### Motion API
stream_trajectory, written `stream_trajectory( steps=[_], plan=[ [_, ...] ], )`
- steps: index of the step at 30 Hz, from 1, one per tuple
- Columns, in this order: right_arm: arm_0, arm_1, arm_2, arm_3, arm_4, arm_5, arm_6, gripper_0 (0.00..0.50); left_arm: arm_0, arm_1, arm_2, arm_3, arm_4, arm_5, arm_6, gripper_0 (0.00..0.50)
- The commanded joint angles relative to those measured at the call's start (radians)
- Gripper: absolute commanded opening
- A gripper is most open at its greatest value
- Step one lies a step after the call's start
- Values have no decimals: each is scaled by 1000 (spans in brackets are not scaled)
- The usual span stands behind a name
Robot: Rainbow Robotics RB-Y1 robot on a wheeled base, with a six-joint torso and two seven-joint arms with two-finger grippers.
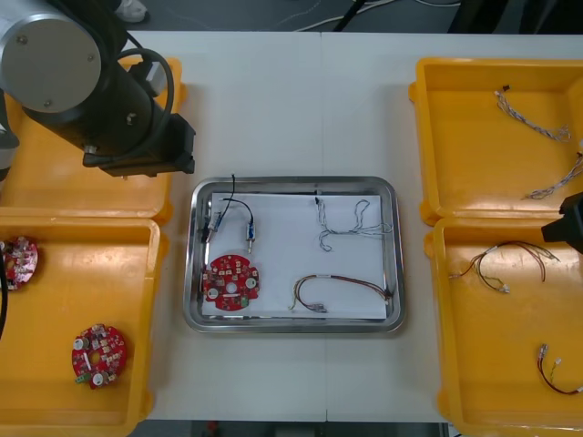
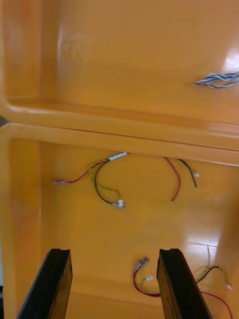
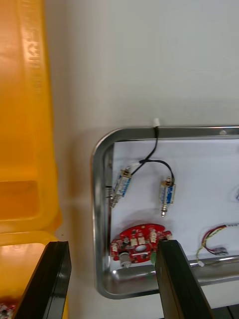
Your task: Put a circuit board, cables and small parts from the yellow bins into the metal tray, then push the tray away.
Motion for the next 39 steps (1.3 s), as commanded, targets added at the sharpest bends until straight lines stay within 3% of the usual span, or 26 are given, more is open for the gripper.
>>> stream_trajectory(
  steps=[1, 8, 22, 33, 39],
  plan=[
    [-89, -6, 115, -34, -36, 3, 29, 500, -44, 113, 36, -38, 26, 8, -101, 500],
    [-176, -6, 265, -35, -44, 3, 29, 500, -4, 190, 97, -38, 68, 8, -171, 500],
    [-346, -11, 515, -71, -67, 3, 29, 500, 203, 331, 222, -38, 209, 8, -260, 500],
    [-431, -11, 710, -129, -65, 3, 34, 500, 323, 362, 301, -38, 217, -33, -289, 500],
    [-440, 26, 813, -200, -28, 3, 51, 500, 335, 376, 317, -38, 166, -66, -298, 500]
  ],
)
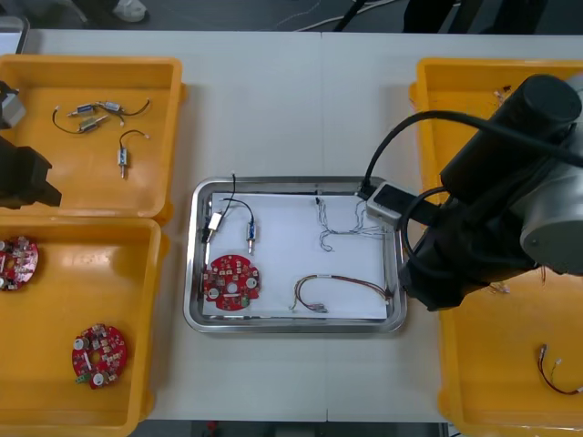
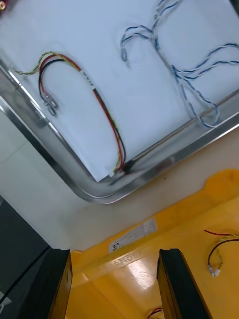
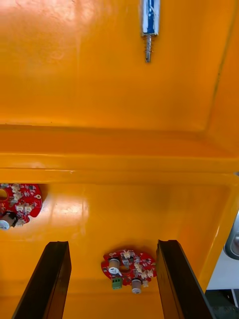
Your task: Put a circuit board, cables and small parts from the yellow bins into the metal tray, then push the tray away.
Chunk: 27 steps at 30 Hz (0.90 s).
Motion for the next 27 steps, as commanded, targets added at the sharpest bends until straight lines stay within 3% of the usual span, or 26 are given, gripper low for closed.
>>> stream_trajectory(
  steps=[1, 12, 22, 27],
  plan=[
    [-39, 36, 83, -83, 29, 3, 50, 500, 17, 56, 33, -29, -51, -27, -55, 500],
    [-39, 133, 209, -83, 106, -24, 109, 500, 17, 57, 33, -29, -94, -56, -86, 500],
    [-62, 192, 273, 16, 139, -54, 165, 500, 18, 56, 33, -26, -40, -77, -68, 500],
    [-111, 229, 348, 71, 193, -73, 184, 500, 18, 56, 35, -26, -33, -91, -68, 500]
  ],
)
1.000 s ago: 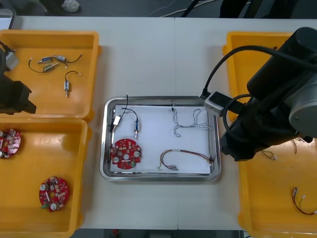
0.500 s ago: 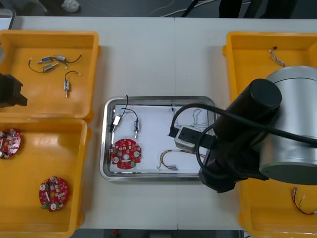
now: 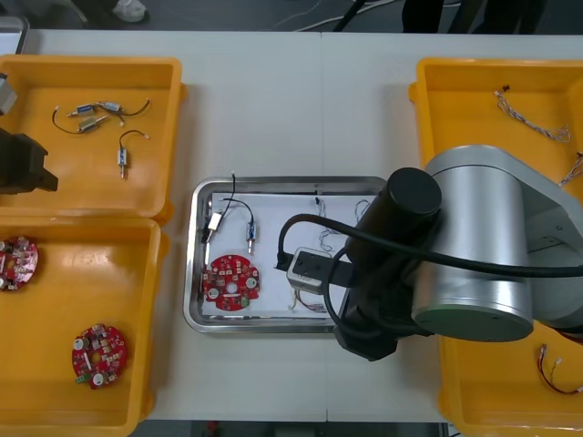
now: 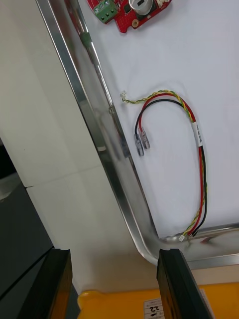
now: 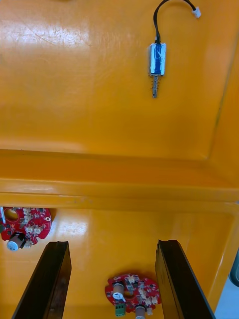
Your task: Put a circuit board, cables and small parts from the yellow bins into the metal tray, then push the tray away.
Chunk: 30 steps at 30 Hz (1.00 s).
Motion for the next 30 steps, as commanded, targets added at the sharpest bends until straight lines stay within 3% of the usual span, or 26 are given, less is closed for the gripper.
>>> stream_trajectory(
  steps=[1, 14, 24, 30],
  plan=[
    [-80, 52, 85, 37, 45, -34, 53, 500, 13, 49, 29, -24, 14, -17, -67, 500],
    [-151, 132, 275, 152, 171, -172, 73, 500, 14, 49, 29, -26, 3, -17, -76, 500],
    [-185, 133, 435, 195, 303, -287, 76, 500, 14, 48, 28, -24, -12, -32, -88, 500],
    [-186, 139, 470, 215, 317, -299, 77, 500, 14, 48, 28, -24, -10, -29, -91, 500]
  ],
)
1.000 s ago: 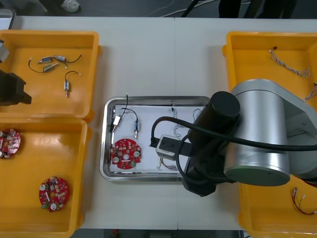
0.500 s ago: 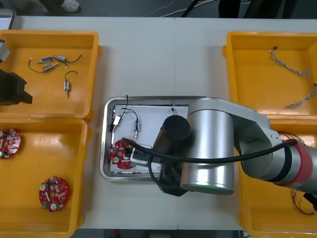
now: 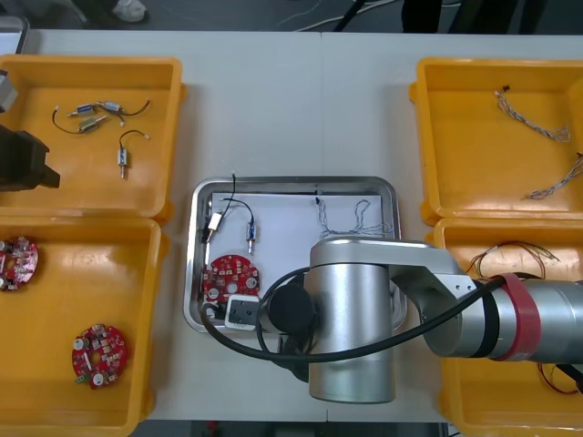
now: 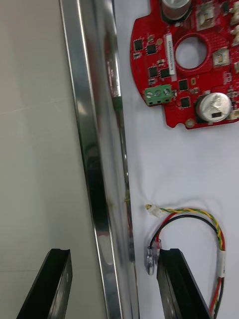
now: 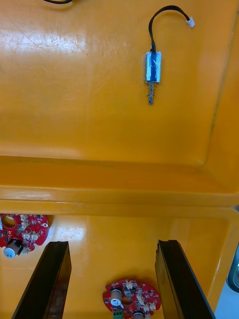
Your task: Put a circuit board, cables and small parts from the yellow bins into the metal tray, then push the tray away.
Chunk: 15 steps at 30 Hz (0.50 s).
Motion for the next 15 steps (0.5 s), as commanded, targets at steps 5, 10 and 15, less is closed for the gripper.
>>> stream_trajectory(
  steps=[5, 10, 15],
  plan=[
    [-35, 27, 61, 2, 34, -10, 35, 500, 15, 48, 29, -24, -10, -5, -94, 500],
    [-37, 29, 67, 9, 36, -10, 43, 500, 15, 48, 29, -24, -12, 7, -100, 500],
    [-37, 43, 67, 35, 36, -10, 46, 500, 13, 48, 28, -26, -13, 7, -103, 500]
  ],
)
